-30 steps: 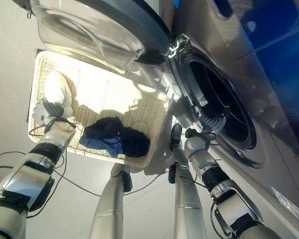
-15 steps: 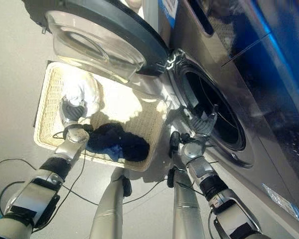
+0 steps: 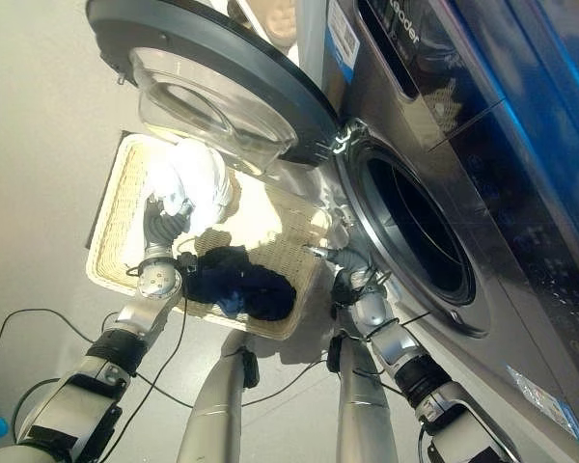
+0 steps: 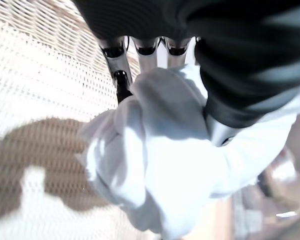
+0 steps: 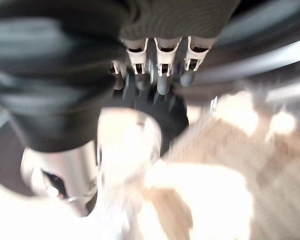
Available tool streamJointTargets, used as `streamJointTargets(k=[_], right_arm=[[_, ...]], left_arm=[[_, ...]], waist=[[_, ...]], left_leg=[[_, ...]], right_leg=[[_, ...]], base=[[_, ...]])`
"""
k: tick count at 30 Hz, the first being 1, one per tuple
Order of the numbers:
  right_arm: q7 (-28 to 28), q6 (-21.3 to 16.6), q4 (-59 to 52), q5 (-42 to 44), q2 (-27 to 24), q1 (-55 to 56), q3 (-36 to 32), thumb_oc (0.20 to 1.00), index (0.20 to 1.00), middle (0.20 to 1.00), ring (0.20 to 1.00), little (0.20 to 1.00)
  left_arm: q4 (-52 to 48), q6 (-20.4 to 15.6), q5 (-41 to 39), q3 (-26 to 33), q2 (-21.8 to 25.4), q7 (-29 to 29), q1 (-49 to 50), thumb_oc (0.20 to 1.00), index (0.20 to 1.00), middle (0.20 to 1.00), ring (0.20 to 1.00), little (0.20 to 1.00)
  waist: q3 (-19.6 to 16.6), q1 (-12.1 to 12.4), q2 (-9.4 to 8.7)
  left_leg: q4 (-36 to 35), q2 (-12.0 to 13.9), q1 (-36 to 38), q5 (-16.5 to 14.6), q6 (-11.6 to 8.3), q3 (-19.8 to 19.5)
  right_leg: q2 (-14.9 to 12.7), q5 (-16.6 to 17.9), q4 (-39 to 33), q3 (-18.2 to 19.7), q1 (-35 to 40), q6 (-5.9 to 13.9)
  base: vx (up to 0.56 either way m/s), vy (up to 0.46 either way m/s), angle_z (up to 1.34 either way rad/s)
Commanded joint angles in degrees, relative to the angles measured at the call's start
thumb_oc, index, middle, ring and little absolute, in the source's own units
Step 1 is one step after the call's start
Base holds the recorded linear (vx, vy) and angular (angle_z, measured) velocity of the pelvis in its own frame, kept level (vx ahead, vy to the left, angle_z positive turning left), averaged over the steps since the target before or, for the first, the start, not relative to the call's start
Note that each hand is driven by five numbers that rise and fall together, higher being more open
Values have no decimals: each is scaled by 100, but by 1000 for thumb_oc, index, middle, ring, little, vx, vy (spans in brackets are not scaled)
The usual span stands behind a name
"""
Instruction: Put the clothes into the washing machine.
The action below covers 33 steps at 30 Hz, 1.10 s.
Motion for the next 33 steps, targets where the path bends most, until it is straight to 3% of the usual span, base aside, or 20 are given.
streamJointTargets(k=[1,8,14,21,33], right_arm=[[744,95,-232,519,-12,-136,105,1000,1000,1000,1000,1000],[1312,342,121,1374,86,-798,123,1000,1000,1000,1000,1000],[1320,503,265,1357,134,-1144,116,1000,1000,1000,1000,1000],[1205,721,532,1309,158,-1494,190,1000,1000,1000,1000,1000],[1438,1089,863,1203,217,-1760,410,1000,1000,1000,1000,1000]], left_arm=[[-644,-428,-532,70,-44,-752,-146,200,200,200,200,200],[-926,73,-970,-418,-287,-1761,-341,200,200,200,200,200],[-843,316,-961,-603,-317,-2086,-507,200,200,200,200,200],[-707,753,-891,-1015,-226,-2953,-720,200,200,200,200,200],[-705,776,-945,-1289,-257,-3471,-898,200,200,200,200,200]], waist=[[-122,176,34],[-122,246,90],[-122,254,111],[-122,253,165],[-122,259,196]], left_leg=[[115,-267,-63,-273,14,464],[96,-321,9,-258,40,408],[104,-338,7,-248,41,395],[156,-338,-25,-233,53,404],[126,-322,-65,-187,49,428]], right_leg=[[-125,-620,649,-218,50,598],[-148,-548,598,-239,131,609],[-149,-512,566,-242,140,604],[-162,-456,564,-220,115,596],[-174,-396,506,-217,74,596]], base=[[-6,-72,12],[-5,-47,4],[0,-6,0],[0,0,0],[0,0,0]])
